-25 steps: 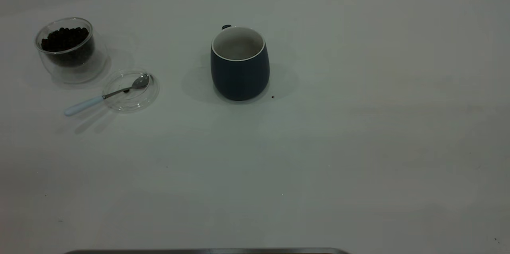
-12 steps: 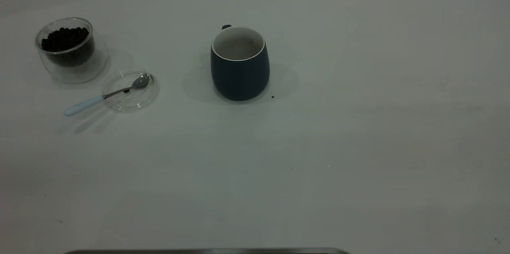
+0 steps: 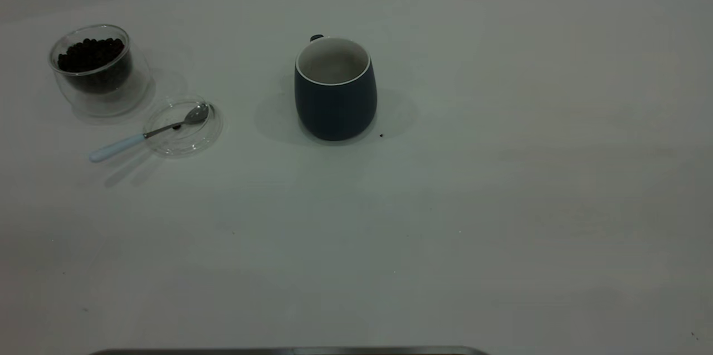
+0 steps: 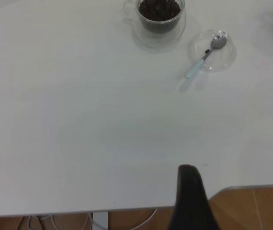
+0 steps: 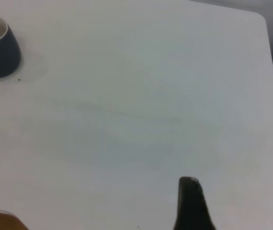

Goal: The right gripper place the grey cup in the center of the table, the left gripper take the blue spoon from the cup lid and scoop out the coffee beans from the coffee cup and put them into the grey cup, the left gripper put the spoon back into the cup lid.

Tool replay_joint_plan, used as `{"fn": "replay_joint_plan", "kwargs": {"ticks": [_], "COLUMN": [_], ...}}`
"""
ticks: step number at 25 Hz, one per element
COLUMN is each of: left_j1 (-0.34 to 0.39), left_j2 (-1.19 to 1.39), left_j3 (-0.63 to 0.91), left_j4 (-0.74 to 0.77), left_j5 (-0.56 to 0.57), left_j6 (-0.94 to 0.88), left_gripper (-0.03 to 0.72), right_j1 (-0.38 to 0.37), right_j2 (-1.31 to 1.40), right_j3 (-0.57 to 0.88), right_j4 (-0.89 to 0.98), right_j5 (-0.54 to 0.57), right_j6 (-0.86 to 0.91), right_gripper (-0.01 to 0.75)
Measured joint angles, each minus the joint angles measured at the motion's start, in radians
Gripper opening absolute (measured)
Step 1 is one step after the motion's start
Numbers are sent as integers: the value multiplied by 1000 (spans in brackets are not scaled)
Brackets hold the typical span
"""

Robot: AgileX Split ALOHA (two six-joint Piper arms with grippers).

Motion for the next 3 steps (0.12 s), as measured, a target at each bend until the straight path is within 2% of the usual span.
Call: {"fn": "replay_joint_plan", "kwargs": {"ticks": [3], "left_j1": [0], "left_j2": [0], "left_j3": [0], "left_j4": [0], "left_j5": [0], "left_j6": [0], "left_gripper": [586], "right_j1": [0], "right_j2": [0], "right_j3": [0], "right_j4": [0], "right_j5": [0], "right_j6": [0], "right_gripper": [461]}}
